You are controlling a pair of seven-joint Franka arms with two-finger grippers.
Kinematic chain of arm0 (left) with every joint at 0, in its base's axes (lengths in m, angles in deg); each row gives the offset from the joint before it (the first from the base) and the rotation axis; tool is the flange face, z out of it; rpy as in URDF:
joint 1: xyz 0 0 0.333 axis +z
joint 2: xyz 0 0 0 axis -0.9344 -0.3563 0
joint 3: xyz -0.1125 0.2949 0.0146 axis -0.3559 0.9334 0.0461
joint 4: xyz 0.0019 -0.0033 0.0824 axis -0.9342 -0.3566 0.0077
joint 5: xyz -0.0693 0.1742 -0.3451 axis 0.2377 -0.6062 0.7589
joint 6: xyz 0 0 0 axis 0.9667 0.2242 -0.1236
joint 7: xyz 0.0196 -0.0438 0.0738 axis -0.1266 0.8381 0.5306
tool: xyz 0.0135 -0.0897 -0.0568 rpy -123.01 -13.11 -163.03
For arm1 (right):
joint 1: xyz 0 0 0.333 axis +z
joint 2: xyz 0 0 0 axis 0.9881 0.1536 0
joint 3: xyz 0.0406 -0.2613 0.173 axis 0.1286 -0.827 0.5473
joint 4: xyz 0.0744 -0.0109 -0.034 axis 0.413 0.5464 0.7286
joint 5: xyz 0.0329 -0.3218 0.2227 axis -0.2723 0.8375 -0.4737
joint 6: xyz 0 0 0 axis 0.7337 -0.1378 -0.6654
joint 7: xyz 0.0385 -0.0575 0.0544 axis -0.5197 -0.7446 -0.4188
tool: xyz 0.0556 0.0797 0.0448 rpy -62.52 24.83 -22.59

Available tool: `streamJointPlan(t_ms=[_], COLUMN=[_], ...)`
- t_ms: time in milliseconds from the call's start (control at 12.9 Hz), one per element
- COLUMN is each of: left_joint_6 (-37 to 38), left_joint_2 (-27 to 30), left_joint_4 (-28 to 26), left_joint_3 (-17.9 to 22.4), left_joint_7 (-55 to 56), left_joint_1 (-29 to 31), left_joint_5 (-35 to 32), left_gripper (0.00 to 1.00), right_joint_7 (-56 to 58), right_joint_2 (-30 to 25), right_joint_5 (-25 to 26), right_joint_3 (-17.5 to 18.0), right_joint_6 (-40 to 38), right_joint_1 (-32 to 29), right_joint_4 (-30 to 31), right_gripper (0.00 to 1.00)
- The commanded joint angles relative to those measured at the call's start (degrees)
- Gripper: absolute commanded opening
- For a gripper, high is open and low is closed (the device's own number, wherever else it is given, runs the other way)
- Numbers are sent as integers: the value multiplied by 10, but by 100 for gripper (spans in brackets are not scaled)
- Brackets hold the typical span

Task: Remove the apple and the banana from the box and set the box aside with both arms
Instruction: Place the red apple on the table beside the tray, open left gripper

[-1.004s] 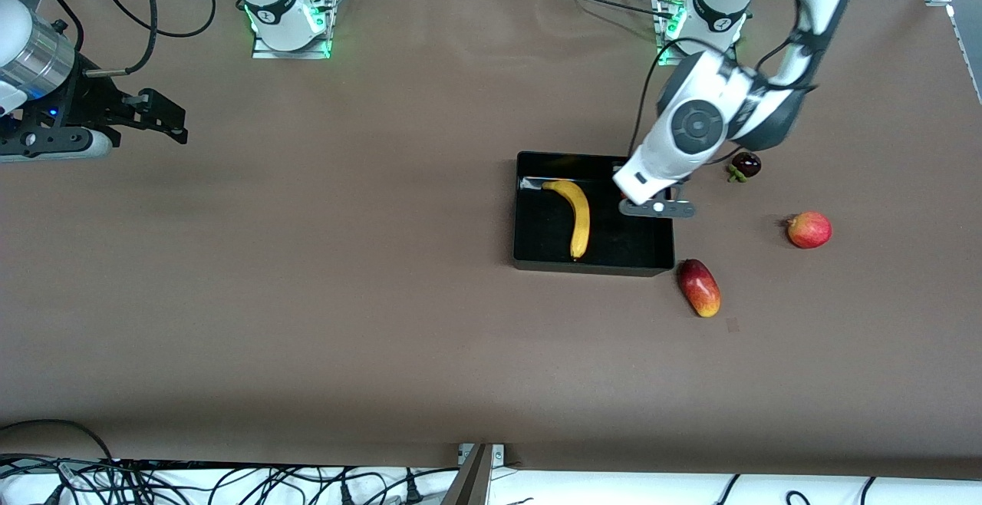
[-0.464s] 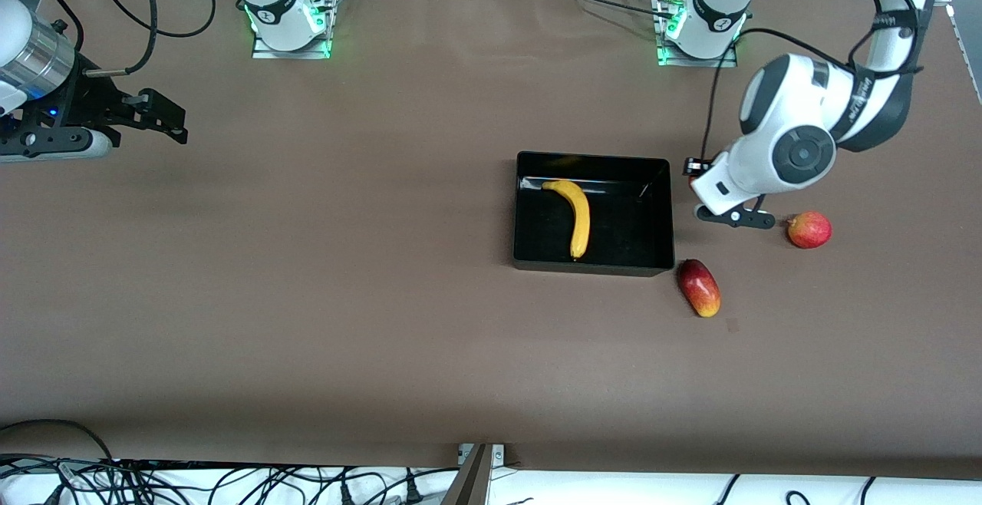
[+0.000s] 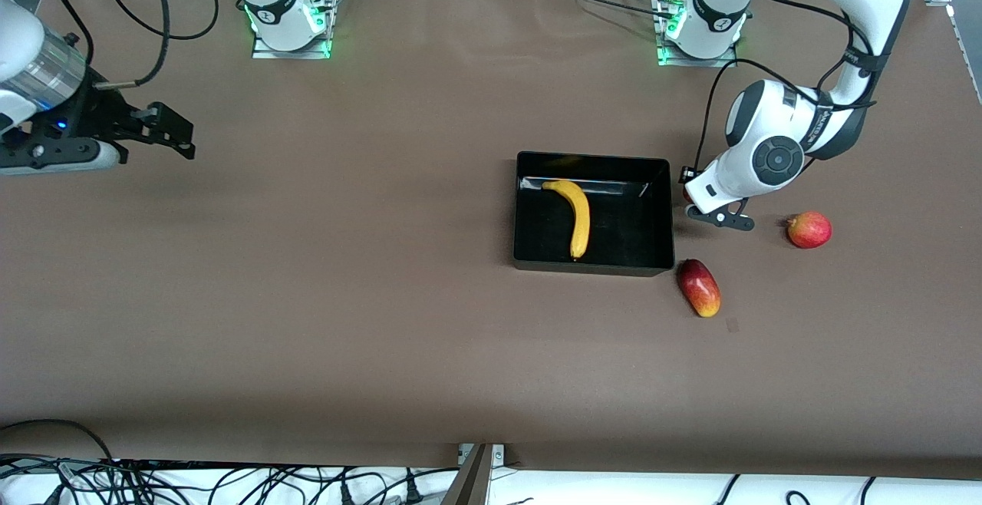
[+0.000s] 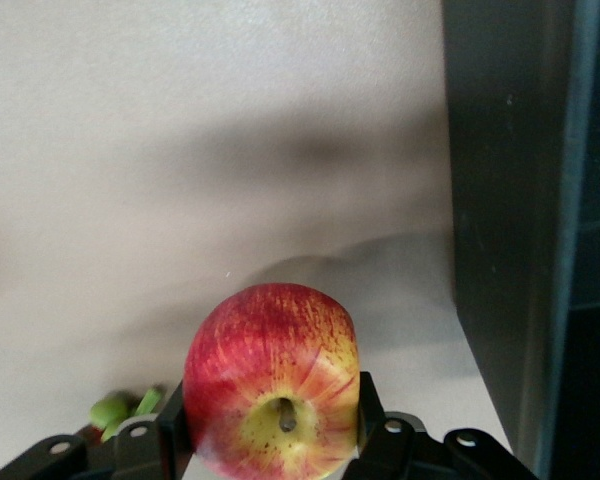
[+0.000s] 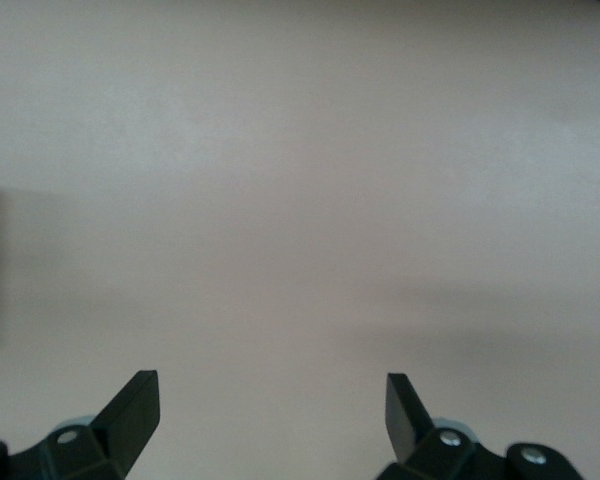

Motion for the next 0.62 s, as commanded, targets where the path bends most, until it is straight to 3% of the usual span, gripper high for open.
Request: streamJointPlan(t_ms=[0,155,309,541], left_joint_6=[-30,-22,21,171], left_joint_2=[-17,-5,20,37], left_joint_4=[-6,-3,14,120], left_joint_3=[0,3,9,8], left_joint_7=[-9,-8,-8,-3], left_joint_1=[2,2,2,1], left_joint_5=[-9,-9,-9,-9], left_gripper=[54,100,100,100], right_joint_7=[4,8,0,-31], right_joint_2=[-2,52,57,81], right_joint_5=[-13,-14,-15,-16], right_joint_3=[7,13,24,29], right_joint_6=[-9,-12,-12,29], right_joint_1=[4,26,43,92], right_joint_4=[-8,-8,-5,-5], right_gripper=[100,100,100,100])
